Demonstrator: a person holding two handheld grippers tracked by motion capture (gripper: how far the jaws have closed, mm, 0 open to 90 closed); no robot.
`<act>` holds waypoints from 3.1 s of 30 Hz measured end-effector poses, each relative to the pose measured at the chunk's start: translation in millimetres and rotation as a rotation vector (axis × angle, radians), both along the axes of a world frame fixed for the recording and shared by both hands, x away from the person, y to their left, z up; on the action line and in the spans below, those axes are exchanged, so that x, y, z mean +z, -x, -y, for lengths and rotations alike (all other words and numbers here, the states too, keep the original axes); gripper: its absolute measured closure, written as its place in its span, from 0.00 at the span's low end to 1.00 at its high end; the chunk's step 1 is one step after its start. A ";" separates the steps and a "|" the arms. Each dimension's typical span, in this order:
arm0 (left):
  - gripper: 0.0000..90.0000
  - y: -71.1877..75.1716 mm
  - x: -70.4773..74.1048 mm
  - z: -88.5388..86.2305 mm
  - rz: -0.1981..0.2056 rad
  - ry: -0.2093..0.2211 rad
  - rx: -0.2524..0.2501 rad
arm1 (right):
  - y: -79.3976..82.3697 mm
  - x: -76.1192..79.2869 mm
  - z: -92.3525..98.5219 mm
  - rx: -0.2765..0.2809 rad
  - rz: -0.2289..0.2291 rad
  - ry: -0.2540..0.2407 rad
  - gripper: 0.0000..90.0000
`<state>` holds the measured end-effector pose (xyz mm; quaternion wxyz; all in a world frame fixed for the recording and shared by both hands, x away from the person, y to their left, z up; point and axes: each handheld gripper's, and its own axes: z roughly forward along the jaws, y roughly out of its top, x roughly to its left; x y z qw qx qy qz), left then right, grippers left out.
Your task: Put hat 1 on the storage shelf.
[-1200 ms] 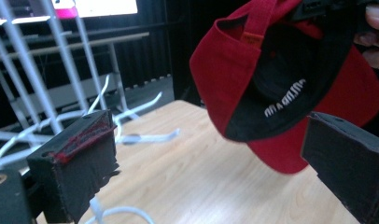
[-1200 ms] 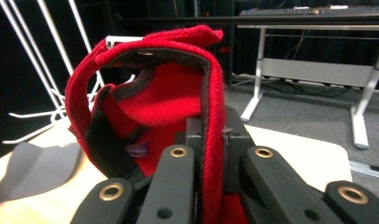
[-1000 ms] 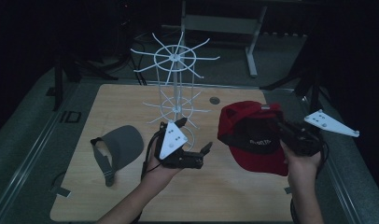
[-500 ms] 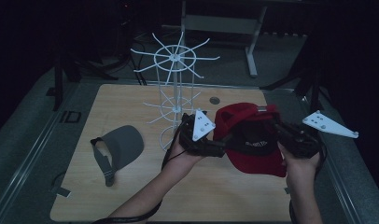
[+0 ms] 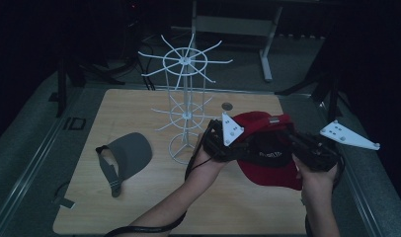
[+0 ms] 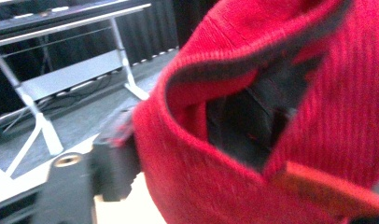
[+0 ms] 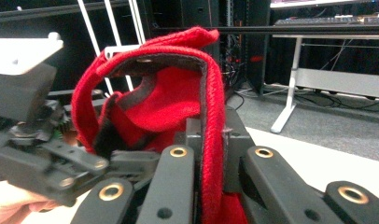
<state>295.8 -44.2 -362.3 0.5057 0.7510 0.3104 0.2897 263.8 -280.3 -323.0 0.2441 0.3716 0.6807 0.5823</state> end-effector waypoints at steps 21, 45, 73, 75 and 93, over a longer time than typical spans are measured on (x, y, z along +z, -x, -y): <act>1.00 -8.4 15.7 1.6 0.013 0.003 0.026 | 4.3 -15.1 -4.5 0.034 -0.028 0.010 0.94; 1.00 -8.6 44.1 9.2 0.087 0.040 -0.036 | 23.0 -43.3 0.1 0.088 -0.075 0.013 0.70; 0.99 0.0 29.3 -27.9 0.138 0.063 -0.464 | 40.0 -18.5 7.2 0.203 0.032 0.142 0.54; 0.99 1.0 26.8 -29.2 0.135 0.063 -0.495 | 38.3 -18.2 4.4 0.212 0.035 0.148 0.54; 0.99 -1.3 37.2 -31.7 0.099 0.088 -0.647 | 35.0 -5.6 -26.9 0.212 0.100 0.282 0.85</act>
